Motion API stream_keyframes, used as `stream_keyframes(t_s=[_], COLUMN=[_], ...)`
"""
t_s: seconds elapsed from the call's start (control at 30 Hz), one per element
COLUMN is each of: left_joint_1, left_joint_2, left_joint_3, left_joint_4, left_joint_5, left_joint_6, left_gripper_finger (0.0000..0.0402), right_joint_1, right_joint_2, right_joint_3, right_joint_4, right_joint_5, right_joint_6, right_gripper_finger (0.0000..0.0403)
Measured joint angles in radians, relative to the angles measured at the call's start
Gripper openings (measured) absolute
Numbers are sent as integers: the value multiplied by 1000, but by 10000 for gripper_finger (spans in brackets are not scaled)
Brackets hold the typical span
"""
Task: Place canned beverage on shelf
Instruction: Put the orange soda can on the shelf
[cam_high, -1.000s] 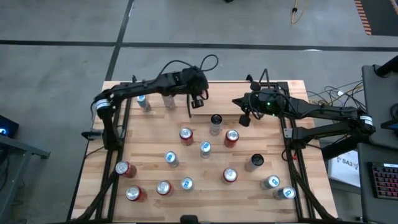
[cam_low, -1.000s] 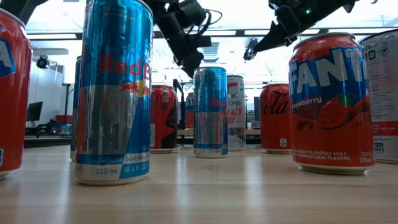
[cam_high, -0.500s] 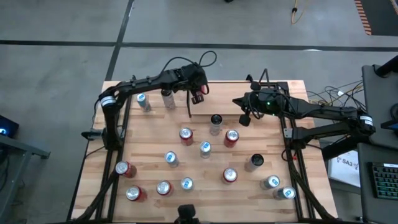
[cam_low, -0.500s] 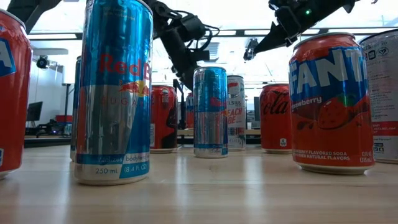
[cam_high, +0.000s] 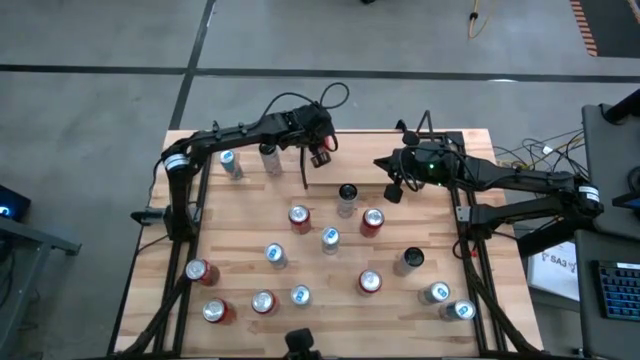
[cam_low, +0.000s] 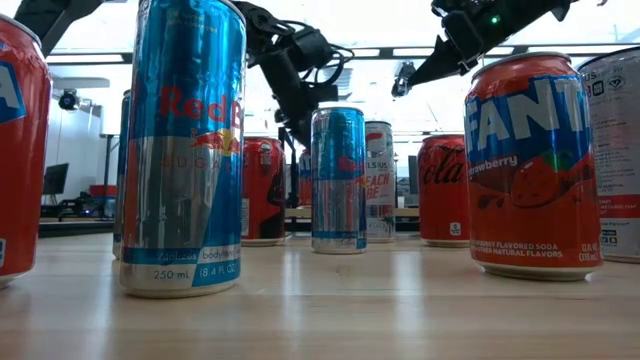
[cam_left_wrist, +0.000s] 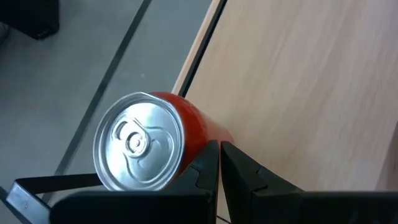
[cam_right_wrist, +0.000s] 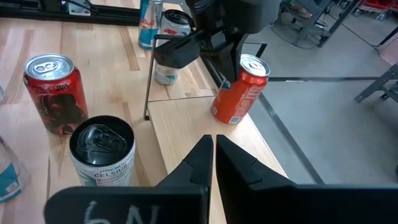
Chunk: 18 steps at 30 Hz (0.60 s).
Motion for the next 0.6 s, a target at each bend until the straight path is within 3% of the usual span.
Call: stream_keyframes(t_s=[0.13, 0.33, 0.47, 0.6], left_joint_1=[-11, -31, 9, 68], left_joint_2=[-5, -10, -10, -10], left_joint_3=[4, 103, 132, 133], left_joint_4=[1, -43, 13, 25], left_joint_5=[0, 1, -1, 7], left_joint_6=[1, 82, 192, 178], left_gripper_finger=[0, 0, 0, 0], right_joint_1=[0, 0, 0, 0], right_joint_2=[0, 0, 0, 0], right_joint_3=[0, 0, 0, 0], right_joint_4=[-1, -6, -6, -6], right_joint_5=[0, 0, 0, 0], right_joint_6=[0, 1, 1, 0], right_gripper_finger=[9, 9, 9, 9])
